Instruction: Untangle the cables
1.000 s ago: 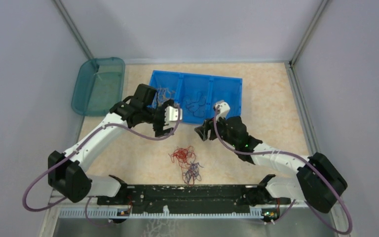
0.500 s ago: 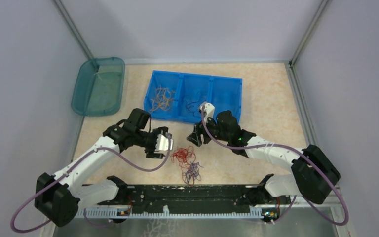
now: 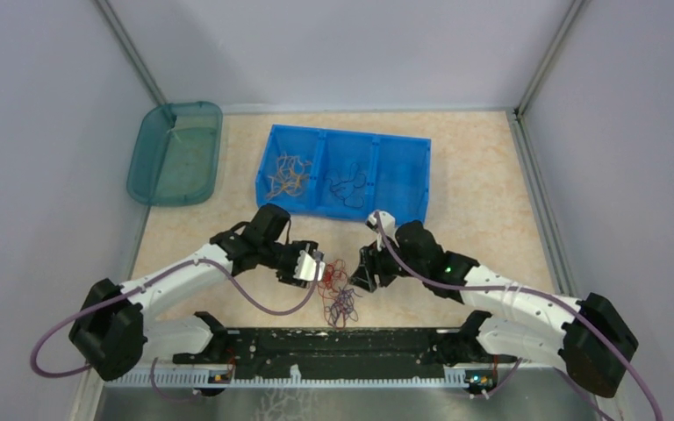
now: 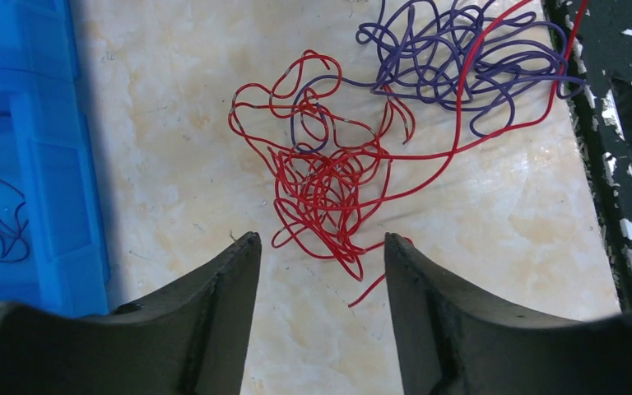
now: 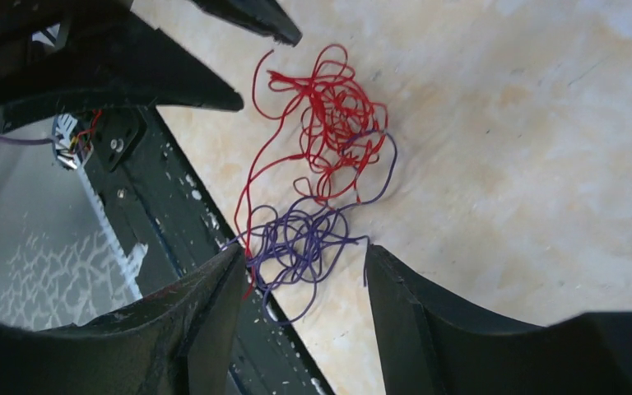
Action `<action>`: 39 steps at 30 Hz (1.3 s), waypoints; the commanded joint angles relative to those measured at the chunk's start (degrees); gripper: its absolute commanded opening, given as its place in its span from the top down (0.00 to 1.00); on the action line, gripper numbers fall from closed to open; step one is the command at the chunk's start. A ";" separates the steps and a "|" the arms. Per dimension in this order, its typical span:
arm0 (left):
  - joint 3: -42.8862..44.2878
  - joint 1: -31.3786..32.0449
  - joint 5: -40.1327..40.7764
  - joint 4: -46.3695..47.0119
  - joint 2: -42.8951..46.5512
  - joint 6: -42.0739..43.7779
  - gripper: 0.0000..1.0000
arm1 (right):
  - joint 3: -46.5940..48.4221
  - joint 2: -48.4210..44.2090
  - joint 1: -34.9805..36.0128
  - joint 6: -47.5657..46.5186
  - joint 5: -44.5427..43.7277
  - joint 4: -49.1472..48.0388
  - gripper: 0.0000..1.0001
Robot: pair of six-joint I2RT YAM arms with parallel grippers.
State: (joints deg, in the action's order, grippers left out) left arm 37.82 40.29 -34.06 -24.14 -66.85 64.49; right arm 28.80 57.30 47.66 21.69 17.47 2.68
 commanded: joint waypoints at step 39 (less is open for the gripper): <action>-4.23 -3.53 9.79 2.21 -0.41 4.27 0.67 | 5.90 5.99 4.63 0.01 3.48 2.59 1.00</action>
State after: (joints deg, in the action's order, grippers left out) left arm 33.50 38.98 -25.82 -18.87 -69.32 67.85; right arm 29.67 71.53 52.38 25.89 21.21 0.73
